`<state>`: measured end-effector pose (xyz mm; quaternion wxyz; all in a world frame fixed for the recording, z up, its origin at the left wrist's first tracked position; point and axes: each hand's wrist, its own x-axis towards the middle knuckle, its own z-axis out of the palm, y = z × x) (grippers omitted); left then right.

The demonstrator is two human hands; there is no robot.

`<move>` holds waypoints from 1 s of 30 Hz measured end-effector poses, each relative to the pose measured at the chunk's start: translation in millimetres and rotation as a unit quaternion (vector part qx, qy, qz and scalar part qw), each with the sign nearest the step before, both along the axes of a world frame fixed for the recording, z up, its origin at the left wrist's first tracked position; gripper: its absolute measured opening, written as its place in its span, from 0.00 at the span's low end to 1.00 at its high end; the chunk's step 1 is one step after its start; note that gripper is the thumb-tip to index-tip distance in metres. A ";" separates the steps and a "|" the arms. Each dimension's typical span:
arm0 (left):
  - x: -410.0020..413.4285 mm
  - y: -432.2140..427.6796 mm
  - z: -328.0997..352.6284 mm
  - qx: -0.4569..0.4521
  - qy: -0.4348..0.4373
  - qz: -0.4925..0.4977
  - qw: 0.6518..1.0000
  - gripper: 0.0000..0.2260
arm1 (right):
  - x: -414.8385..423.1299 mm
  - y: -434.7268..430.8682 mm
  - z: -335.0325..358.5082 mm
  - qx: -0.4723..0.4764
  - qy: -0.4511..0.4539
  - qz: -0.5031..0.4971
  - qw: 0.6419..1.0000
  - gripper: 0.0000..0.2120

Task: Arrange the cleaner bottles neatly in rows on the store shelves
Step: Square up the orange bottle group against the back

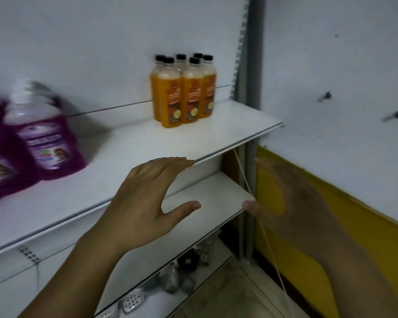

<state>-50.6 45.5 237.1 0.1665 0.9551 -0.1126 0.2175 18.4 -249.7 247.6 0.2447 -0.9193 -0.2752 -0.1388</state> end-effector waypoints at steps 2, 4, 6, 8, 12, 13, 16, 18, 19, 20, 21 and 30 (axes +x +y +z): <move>19.7 -31.2 -4.2 -0.005 0.006 -0.005 1.000 0.33 | 6.2 -33.9 -2.7 -0.003 0.016 -0.006 1.000 0.39; 37.9 -61.3 -8.1 -0.011 0.018 -0.005 1.000 0.32 | 15.2 -65.7 -5.4 -0.004 0.038 -0.011 0.999 0.39; 56.1 -88.8 -12.2 -0.007 0.025 -0.005 1.000 0.31 | 27.0 -94.2 -9.1 -0.009 0.054 -0.016 0.998 0.40; 72.5 -112.3 -14.2 0.005 0.028 0.001 1.000 0.31 | 41.7 -118.0 -12.6 -0.012 0.063 -0.013 0.998 0.41; 96.8 -141.6 -9.9 0.013 0.028 0.025 0.999 0.31 | 77.4 -146.5 -13.1 0.011 0.067 -0.005 0.998 0.42; 102.0 -145.4 -6.9 0.009 0.029 0.036 0.999 0.31 | 87.4 -148.8 -11.9 0.015 0.068 0.000 0.998 0.42; 116.4 -148.3 2.4 -0.003 0.023 0.071 0.997 0.32 | 119.7 -145.3 -9.4 0.037 0.071 0.028 0.996 0.42; 127.2 -142.9 10.3 -0.011 0.012 0.095 0.995 0.32 | 144.6 -134.0 -6.0 0.061 0.064 0.054 0.995 0.42; 133.6 -137.9 15.2 -0.015 0.006 0.109 0.994 0.32 | 157.7 -125.5 -2.7 0.073 0.058 0.070 0.993 0.41; 140.1 -132.0 20.6 -0.019 -0.001 0.124 0.992 0.32 | 170.8 -115.3 1.4 0.083 0.053 0.087 0.991 0.41; 146.4 -124.8 26.5 -0.021 -0.008 0.137 0.990 0.32 | 183.2 -104.2 6.5 0.090 0.052 0.103 0.989 0.41; 205.7 -48.3 64.9 -0.051 -0.104 0.232 0.966 0.34 | 291.0 7.7 47.2 0.128 0.030 0.197 0.972 0.36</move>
